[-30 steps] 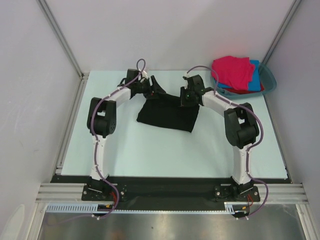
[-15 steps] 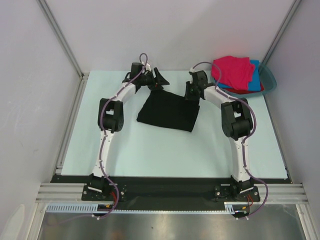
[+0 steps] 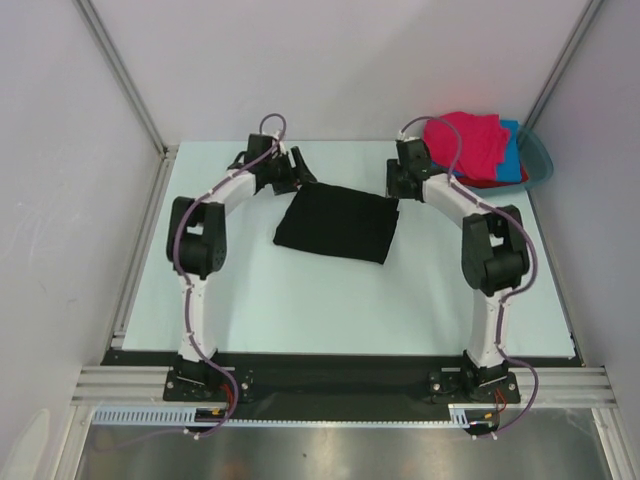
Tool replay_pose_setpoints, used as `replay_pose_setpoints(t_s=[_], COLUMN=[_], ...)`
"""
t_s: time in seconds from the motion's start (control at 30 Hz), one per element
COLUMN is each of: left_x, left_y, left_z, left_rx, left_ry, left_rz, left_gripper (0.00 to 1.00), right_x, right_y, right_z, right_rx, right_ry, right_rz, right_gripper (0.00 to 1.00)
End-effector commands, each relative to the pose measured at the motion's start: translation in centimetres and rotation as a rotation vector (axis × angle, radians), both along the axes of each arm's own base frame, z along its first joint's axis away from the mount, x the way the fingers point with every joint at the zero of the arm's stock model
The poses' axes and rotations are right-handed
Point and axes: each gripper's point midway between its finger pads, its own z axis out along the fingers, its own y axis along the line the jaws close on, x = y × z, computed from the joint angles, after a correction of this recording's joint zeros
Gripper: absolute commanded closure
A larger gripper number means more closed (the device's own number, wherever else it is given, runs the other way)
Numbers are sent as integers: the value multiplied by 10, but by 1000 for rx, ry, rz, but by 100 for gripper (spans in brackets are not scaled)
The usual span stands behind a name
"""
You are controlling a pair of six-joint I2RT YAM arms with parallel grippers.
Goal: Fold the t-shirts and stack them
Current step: Fold the tshirt
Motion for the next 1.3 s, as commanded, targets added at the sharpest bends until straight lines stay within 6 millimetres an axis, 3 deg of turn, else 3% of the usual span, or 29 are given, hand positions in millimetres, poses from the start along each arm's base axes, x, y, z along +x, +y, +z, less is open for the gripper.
replay_pose_setpoints(t_s=[0.0,0.03,0.07,0.13,0.17,0.33,0.5,0.77,1.03,1.27], left_x=[-5,-18,-24,-42,-46,-78,-93,-102,-113,-136], left_y=[44,50,53,58,57,59,64,59,35,-10], left_z=[76,63,81,66,66,33,4,-37,-55,-59], left_rx=[169,191,187,194,187,193,219,197,133,53], left_ry=[-189,-157,-195,-161,-161,-78,-2,86,131,152], left_rz=[121,128,143,143,142,126,124,108,55,-39], left_gripper=[23,22,21,21,21,20,20,19,19,19], right_x=[-12,-26,-34,-49,-61,-88,-107,-108,-102,-97], right_y=[-14,-15,-12,-9,-9,0,16,25,33,45], right_z=[81,70,80,73,61,36,10,-12,-43,-61], right_rx=[4,3,36,64,81,168,261,338,376,427], right_ry=[-138,-92,-97,-66,-33,44,137,185,240,274], right_rz=[-29,-23,-11,-8,-8,-8,31,43,46,82], right_gripper=[46,45,37,35,27,22,20,19,19,19])
